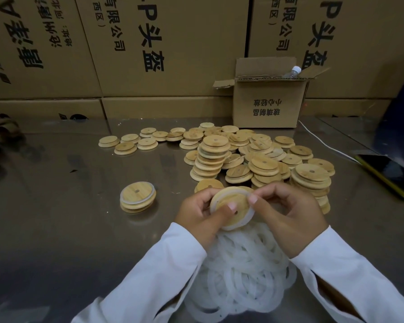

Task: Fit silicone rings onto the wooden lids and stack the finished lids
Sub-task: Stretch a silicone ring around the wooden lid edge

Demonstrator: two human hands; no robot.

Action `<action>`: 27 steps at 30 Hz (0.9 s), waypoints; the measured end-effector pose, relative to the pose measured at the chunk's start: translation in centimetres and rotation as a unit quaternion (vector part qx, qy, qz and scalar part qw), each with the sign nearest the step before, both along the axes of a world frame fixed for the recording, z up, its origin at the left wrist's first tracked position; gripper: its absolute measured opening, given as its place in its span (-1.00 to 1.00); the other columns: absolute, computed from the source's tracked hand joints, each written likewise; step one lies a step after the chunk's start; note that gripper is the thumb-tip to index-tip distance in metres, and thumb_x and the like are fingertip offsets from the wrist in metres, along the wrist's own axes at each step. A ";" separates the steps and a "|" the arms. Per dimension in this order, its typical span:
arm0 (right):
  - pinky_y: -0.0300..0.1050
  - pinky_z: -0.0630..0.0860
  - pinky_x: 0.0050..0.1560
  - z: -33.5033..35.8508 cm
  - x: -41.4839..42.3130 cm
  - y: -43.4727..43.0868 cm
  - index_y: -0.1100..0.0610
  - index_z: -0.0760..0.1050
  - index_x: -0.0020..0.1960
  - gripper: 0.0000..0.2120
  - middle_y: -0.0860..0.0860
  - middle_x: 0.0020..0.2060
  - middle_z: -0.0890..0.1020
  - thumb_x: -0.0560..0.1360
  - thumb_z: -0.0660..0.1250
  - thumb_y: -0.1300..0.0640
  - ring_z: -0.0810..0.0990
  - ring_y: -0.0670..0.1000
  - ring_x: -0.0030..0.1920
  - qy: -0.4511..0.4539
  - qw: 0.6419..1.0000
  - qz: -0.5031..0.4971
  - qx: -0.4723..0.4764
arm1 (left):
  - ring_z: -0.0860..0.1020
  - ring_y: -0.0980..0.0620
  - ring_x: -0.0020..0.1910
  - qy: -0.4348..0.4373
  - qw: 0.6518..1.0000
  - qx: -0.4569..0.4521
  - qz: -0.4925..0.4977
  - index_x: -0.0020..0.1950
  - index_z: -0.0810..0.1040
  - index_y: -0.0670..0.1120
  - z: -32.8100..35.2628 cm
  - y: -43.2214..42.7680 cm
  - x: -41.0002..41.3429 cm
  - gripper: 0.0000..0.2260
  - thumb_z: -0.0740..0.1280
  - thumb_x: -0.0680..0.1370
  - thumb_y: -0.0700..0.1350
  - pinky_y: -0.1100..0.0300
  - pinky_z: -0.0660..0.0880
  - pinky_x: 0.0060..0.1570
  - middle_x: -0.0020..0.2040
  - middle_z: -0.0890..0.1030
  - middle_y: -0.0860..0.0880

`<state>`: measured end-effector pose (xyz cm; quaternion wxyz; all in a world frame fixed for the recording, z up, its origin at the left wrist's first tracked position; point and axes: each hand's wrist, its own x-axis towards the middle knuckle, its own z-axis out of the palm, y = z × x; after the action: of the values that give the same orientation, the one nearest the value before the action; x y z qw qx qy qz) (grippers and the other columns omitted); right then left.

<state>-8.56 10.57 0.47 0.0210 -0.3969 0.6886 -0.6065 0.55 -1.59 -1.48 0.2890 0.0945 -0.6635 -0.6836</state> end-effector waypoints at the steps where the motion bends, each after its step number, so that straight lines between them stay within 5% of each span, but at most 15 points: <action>1: -0.29 0.50 -0.18 0.1 -0.1 0.1 0.05 0.57 -0.30 -0.90 -0.07 -0.32 0.64 0.37 0.39 0.19 0.57 -0.10 -0.26 -0.002 1.000 0.002 0.005 | 0.59 0.16 -0.28 0.000 1.000 -0.002 0.000 -0.14 0.59 -0.12 0.0 0.0 0.1 -0.88 0.46 0.36 -0.18 0.34 0.49 -0.27 -0.29 0.64 0.03; 10: -0.32 0.51 -0.23 1.0 -0.9 0.5 0.08 0.56 -0.32 -0.85 -0.04 -0.40 0.63 0.39 0.38 0.25 0.57 -0.13 -0.33 -0.022 0.999 0.026 0.038 | 0.59 -0.01 -0.19 -0.018 0.998 0.059 -0.003 -0.12 0.58 -0.13 0.3 0.2 0.0 -0.80 0.38 0.29 -0.12 0.00 0.53 -0.02 -0.25 0.64 -0.04; 13: -0.35 0.50 -0.26 1.2 -1.1 0.7 0.07 0.55 -0.34 -0.82 -0.06 -0.43 0.63 0.39 0.38 0.29 0.56 -0.15 -0.37 -0.022 0.998 0.039 0.035 | 0.61 0.00 -0.21 0.003 0.993 0.116 -0.017 -0.09 0.57 -0.17 0.5 0.3 -0.1 -0.77 0.50 0.30 -0.19 0.12 0.57 -0.13 -0.23 0.66 -0.07; 18: -0.35 0.50 -0.27 1.4 -1.1 0.8 0.06 0.55 -0.34 -0.81 -0.07 -0.43 0.63 0.39 0.38 0.29 0.56 -0.15 -0.37 -0.031 0.997 0.063 0.035 | 0.62 0.04 -0.25 0.026 0.986 0.160 -0.032 -0.06 0.56 -0.21 0.8 0.2 0.1 -0.73 0.36 0.26 -0.17 0.23 0.58 -0.24 -0.23 0.65 -0.09; 22: -0.36 0.50 -0.26 1.0 -1.0 0.6 0.07 0.56 -0.33 -0.82 -0.06 -0.44 0.62 0.38 0.39 0.30 0.56 -0.14 -0.37 -0.047 0.998 0.044 0.017 | 0.62 0.03 -0.22 0.015 0.997 0.077 0.010 -0.09 0.57 -0.17 0.9 0.2 0.2 -0.75 0.50 0.28 -0.21 0.23 0.57 -0.22 -0.22 0.66 -0.07; 27: -0.38 0.49 -0.27 0.2 -0.3 -0.1 0.11 0.57 -0.25 -0.89 0.01 -0.34 0.62 0.39 0.39 0.29 0.56 -0.14 -0.34 -0.081 0.997 0.012 -0.016 | 0.61 0.03 -0.19 0.011 0.998 0.013 0.057 -0.14 0.57 -0.12 0.8 0.3 0.2 -0.78 0.42 0.24 -0.14 0.30 0.52 -0.24 -0.11 0.65 -0.16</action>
<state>-8.83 10.51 0.69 0.0776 -0.3549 0.6704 -0.6470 0.76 -1.32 -0.70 0.3335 0.1287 -0.6448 -0.6756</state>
